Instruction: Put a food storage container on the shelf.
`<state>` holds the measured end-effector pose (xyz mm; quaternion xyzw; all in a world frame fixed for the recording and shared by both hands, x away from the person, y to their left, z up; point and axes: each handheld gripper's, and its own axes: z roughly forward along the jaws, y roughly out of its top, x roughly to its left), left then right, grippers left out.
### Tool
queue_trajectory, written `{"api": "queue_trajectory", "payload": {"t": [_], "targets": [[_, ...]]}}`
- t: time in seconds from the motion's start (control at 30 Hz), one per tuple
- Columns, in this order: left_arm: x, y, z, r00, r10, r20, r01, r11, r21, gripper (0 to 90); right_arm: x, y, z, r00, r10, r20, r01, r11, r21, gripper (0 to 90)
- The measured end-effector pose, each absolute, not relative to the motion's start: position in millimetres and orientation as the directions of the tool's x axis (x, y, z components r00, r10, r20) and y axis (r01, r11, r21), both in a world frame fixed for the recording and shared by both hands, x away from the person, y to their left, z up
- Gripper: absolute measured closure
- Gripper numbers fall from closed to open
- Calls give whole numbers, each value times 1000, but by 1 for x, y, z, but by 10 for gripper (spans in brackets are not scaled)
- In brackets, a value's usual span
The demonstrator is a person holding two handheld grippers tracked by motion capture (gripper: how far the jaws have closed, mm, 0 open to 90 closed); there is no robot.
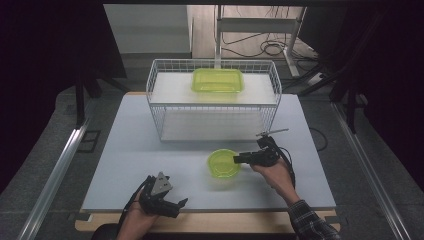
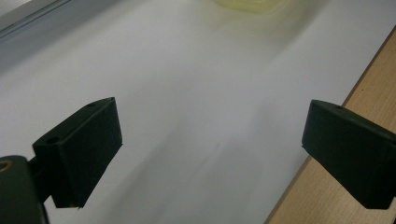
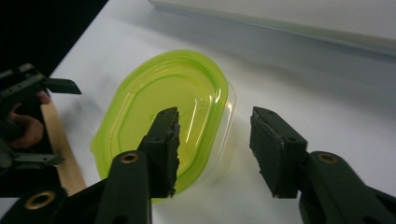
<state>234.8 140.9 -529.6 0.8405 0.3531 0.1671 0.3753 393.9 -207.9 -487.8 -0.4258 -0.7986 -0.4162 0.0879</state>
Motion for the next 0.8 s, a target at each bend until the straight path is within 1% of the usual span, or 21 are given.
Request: {"api": "queue_trajectory", "payload": {"t": [0.07, 0.1, 0.13, 0.17, 0.2, 0.23, 0.27, 0.3, 0.33, 0.37, 0.43, 0.53, 0.57, 0.7, 0.8], "targets": [[235, 141, -530, 696, 718, 17, 468, -472, 747, 47, 395, -208, -489, -616, 604, 505, 760, 287, 584, 566], [235, 140, -530, 697, 717, 19, 468, -474, 746, 47, 398, -208, -490, -608, 590, 531, 770, 278, 574, 597], [235, 140, -530, 697, 717, 19, 468, -474, 746, 47, 398, -208, -490, -608, 590, 531, 770, 278, 574, 597], [235, 140, -530, 698, 716, 20, 467, -476, 745, 47, 400, -208, -491, -597, 589, 544, 781, 274, 561, 624], [235, 140, -530, 698, 716, 20, 467, -476, 745, 47, 400, -208, -491, -597, 589, 544, 781, 274, 561, 624], [235, 140, -530, 698, 716, 21, 467, -478, 744, 47, 401, -207, -492, -593, 580, 559, 788, 271, 553, 670], [235, 140, -530, 698, 716, 21, 467, -478, 744, 47, 401, -207, -492, -593, 580, 559, 788, 271, 553, 670], [235, 140, -530, 698, 716, 22, 467, -478, 744, 47, 402, -207, -492, -581, 581, 570, 797, 265, 543, 728], [235, 140, -530, 698, 716, 22, 467, -478, 744, 47, 402, -207, -492, -581, 581, 570, 797, 265, 543, 728], [235, 140, -530, 697, 717, 22, 467, -477, 744, 47, 402, -206, -492, -582, 581, 569, 798, 271, 538, 777], [235, 140, -530, 697, 717, 22, 467, -477, 745, 48, 402, -206, -491, -579, 563, 590, 804, 274, 528, 792], [235, 140, -530, 697, 717, 23, 465, -476, 746, 48, 401, -206, -489, -583, 561, 588, 801, 276, 532, 797], [234, 140, -530, 696, 717, 24, 465, -476, 747, 48, 400, -207, -487, -577, 552, 602, 805, 261, 532, 803], [234, 140, -529, 696, 717, 25, 463, -475, 748, 48, 399, -210, -479, -583, 570, 579, 794, 250, 554, 807], [234, 140, -529, 696, 718, 25, 463, -475, 749, 48, 399, -214, -475, -574, 560, 598, 800, 226, 556, 808]]}}
